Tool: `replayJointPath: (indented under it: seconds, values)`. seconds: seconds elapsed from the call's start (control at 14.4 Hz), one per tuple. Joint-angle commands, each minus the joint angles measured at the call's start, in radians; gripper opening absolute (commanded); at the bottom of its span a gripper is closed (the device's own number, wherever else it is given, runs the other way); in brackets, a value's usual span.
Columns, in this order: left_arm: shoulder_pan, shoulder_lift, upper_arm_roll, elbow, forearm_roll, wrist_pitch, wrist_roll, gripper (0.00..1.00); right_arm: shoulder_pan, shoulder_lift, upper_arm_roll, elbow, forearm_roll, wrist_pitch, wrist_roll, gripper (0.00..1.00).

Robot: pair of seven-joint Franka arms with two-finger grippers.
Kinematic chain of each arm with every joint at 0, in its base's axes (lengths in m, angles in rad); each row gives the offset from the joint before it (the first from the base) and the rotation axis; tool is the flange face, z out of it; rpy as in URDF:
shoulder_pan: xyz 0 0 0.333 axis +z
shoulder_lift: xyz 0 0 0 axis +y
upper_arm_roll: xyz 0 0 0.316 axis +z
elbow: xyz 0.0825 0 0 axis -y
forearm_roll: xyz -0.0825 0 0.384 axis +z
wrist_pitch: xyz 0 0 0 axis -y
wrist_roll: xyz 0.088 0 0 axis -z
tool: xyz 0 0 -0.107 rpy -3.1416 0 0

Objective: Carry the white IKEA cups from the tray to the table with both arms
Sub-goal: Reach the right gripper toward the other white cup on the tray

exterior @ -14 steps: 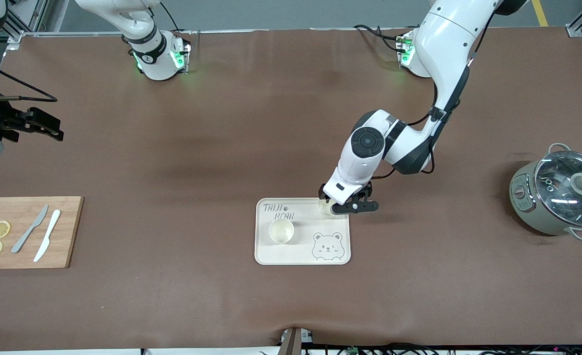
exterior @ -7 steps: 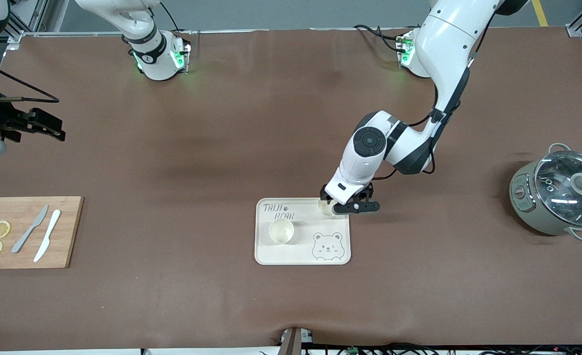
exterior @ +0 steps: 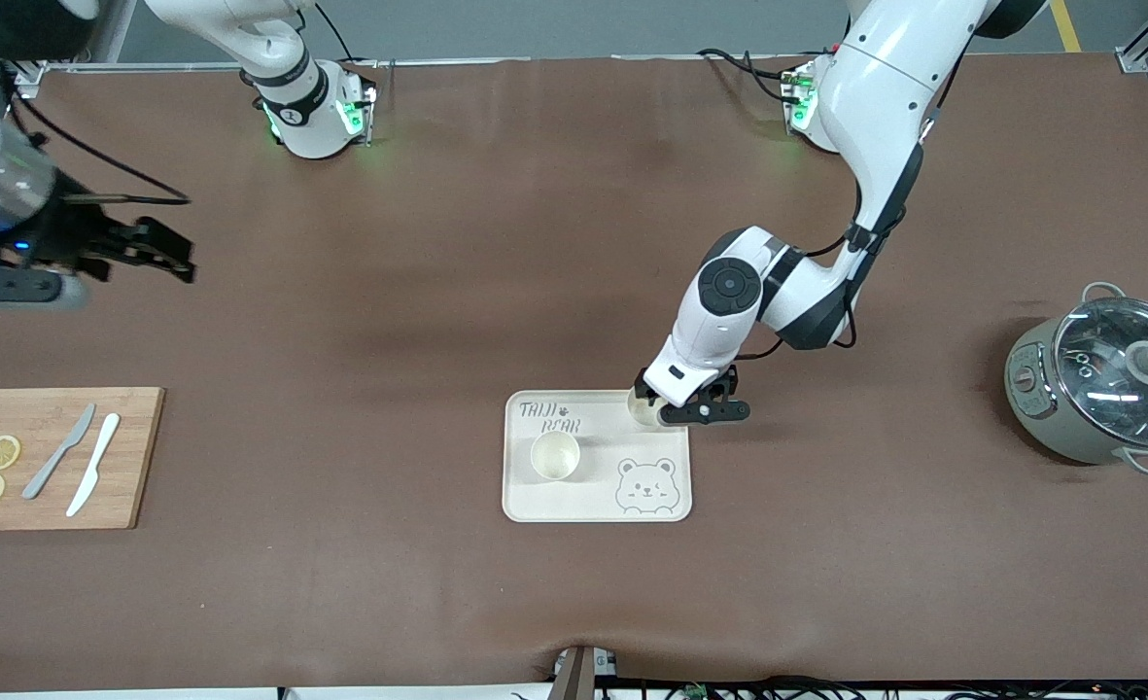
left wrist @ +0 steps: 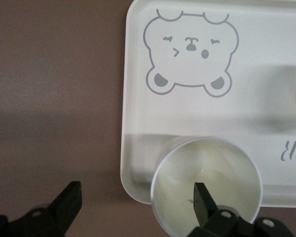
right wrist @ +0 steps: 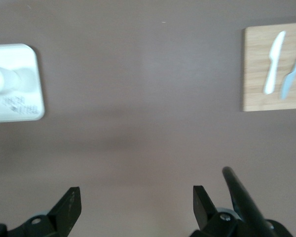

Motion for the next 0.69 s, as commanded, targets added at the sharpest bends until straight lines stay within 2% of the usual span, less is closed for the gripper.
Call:
replayJointPath:
  seconds: [0.0,0.28,0.35,0.42,0.62]
  values:
    - [0.0,-0.005,-0.001,-0.004,0.033,0.015,-0.017,1.0,0.091,0.095,-0.005,0.062,0.025,0.056,0.175,1.0]
    - [-0.007,0.024,-0.001,0.022,0.032,0.015,-0.033,1.0,0.205,0.196,-0.005,0.062,0.027,0.205,0.343,1.0]
    - [-0.01,0.03,-0.002,0.037,0.015,0.015,-0.074,0.4,0.235,0.228,-0.005,0.062,0.027,0.245,0.39,1.0]
    - [-0.011,0.032,-0.001,0.046,0.034,0.006,-0.118,0.0,0.265,0.256,-0.005,0.062,0.025,0.289,0.436,1.0]
    - [-0.016,0.046,-0.001,0.051,0.05,0.007,-0.109,0.0,0.322,0.351,-0.006,0.062,0.022,0.438,0.519,1.0]
